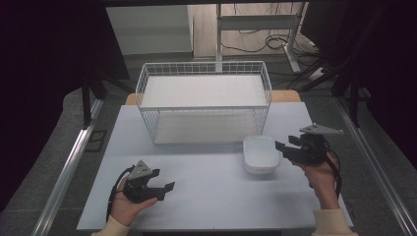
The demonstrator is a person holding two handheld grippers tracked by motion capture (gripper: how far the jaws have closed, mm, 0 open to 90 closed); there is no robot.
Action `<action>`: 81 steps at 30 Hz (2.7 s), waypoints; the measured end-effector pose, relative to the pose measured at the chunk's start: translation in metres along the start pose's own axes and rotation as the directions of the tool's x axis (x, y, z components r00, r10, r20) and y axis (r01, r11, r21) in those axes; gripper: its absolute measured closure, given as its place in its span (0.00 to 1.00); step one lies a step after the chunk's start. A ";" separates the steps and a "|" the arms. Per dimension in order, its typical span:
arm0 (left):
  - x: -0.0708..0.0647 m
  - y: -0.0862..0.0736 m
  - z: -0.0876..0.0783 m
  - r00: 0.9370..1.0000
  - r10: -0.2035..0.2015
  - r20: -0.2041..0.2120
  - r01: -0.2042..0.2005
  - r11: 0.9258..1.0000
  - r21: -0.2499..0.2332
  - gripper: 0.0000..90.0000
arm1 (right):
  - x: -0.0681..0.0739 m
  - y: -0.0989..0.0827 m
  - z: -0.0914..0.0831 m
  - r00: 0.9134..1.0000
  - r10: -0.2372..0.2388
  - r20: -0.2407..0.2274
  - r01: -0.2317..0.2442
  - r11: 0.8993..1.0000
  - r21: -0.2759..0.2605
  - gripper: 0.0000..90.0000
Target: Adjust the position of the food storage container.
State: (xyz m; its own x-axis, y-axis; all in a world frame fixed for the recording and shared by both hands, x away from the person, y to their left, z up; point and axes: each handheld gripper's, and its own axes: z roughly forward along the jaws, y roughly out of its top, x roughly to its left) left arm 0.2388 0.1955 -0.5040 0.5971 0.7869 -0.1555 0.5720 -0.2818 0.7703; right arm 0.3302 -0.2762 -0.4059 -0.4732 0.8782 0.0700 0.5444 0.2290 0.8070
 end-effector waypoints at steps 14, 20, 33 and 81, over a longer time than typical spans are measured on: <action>0.002 -0.001 0.000 1.000 -0.005 -0.001 0.005 1.000 0.003 0.27 | -0.023 0.013 0.030 1.000 -0.023 0.011 0.023 0.998 0.053 0.71; 0.002 -0.001 0.000 1.000 -0.005 -0.002 0.005 1.000 -0.001 0.27 | -0.033 0.013 0.040 1.000 -0.021 0.016 0.020 0.995 0.093 0.86; 0.003 -0.002 0.001 1.000 -0.006 -0.004 0.006 1.000 0.004 0.27 | -0.039 0.000 0.080 0.997 -0.060 0.058 0.045 0.970 0.240 0.99; 0.006 -0.004 0.001 1.000 -0.010 -0.019 0.011 1.000 0.005 0.27 | 0.029 -0.008 0.101 0.964 -0.224 -0.144 0.256 0.928 0.271 0.99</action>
State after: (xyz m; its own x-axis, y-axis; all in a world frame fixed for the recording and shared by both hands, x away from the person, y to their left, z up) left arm 0.2407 0.2004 -0.5086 0.5805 0.8000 -0.1519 0.5813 -0.2764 0.7653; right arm 0.3821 -0.2102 -0.4697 -0.6777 0.7348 -0.0289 0.5719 0.5513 0.6075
